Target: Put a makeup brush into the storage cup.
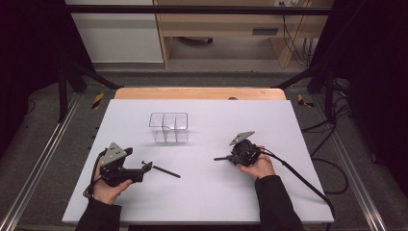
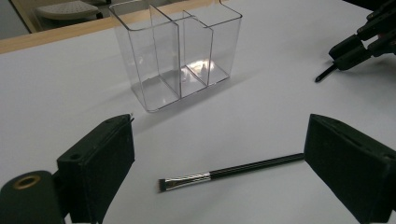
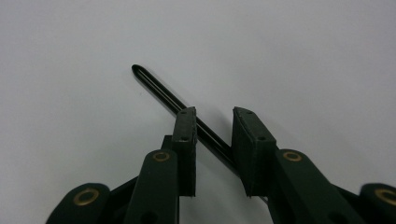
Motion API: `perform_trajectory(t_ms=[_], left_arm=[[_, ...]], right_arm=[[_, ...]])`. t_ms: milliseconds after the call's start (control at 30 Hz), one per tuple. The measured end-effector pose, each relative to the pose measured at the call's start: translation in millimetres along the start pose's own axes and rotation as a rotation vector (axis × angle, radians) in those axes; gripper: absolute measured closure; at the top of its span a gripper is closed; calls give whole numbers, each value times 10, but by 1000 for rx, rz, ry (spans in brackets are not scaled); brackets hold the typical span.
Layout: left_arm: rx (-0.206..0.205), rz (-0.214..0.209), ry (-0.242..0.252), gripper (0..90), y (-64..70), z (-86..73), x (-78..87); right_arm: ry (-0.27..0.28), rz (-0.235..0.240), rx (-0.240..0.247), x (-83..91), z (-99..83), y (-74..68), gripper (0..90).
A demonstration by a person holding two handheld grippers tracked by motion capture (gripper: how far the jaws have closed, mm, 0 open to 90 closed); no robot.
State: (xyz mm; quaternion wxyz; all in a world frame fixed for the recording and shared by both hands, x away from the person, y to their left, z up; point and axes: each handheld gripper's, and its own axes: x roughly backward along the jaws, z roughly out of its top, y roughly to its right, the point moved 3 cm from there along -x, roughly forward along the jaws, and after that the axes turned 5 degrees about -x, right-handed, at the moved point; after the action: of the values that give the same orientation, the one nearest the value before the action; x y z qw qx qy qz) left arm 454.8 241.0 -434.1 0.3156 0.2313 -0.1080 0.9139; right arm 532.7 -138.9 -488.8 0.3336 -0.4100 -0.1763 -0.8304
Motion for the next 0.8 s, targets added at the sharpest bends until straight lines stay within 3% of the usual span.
perform_trajectory(t_ms=[167,500,800], left_arm=[[-2,-3,1,78,5,0,-2],[-3,-5,1,78,11,1,-3],[-4,-7,1,78,15,0,-6]], right_arm=[[-2,27,3,-25,0,22,686],[-18,104,-31,55,-64,-18,809],[-27,107,-33,85,-110,-147,838]])
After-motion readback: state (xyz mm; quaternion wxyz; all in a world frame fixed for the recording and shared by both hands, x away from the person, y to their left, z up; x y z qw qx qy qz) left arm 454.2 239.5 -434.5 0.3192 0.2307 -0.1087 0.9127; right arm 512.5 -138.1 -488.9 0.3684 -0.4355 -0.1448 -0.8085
